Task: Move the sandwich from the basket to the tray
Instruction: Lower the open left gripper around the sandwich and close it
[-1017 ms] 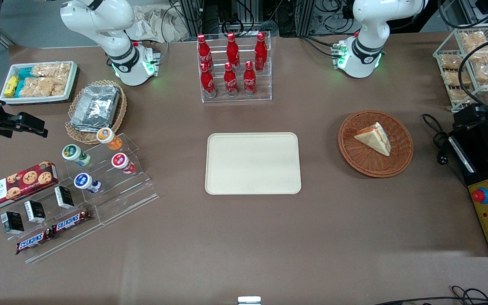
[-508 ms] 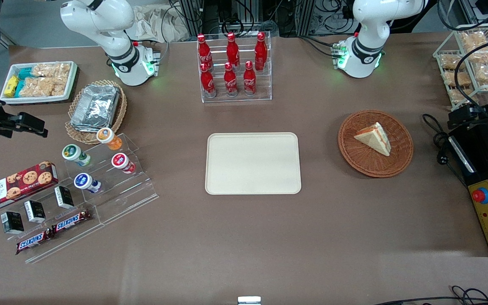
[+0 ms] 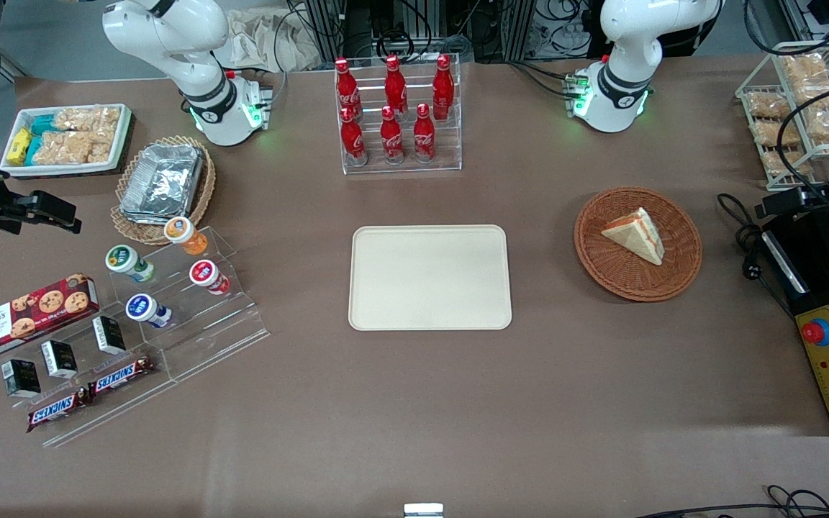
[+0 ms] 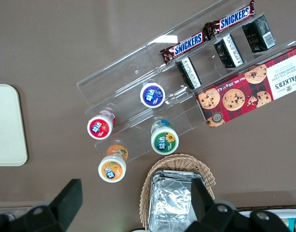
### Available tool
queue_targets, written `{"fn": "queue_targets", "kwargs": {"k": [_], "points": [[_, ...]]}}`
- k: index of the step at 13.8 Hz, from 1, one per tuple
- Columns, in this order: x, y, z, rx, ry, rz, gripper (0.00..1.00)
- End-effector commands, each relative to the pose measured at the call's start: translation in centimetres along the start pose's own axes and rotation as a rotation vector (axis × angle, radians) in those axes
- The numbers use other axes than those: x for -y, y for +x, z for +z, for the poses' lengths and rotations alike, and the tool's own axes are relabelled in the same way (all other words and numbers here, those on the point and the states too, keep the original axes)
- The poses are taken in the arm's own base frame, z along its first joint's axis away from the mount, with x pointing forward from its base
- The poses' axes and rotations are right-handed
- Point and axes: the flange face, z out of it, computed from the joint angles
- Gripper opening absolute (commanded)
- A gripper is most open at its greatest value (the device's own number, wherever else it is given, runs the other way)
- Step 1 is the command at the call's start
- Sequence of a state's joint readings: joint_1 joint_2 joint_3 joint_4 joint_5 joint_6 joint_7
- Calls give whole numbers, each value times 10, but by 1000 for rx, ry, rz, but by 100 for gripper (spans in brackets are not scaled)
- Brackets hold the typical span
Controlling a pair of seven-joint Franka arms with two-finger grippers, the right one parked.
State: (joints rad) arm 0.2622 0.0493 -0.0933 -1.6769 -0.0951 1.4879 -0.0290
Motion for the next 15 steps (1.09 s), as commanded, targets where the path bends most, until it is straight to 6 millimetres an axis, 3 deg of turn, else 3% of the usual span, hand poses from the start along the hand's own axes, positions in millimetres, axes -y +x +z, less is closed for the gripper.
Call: {"fn": "queue_targets", "kwargs": {"k": [1, 8, 15], "points": [[-3, -23, 27, -7, -14, -134, 100], [-2, -45, 135, 50, -57, -406, 100], [5, -46, 211, 115, -109, -552, 100]]}}
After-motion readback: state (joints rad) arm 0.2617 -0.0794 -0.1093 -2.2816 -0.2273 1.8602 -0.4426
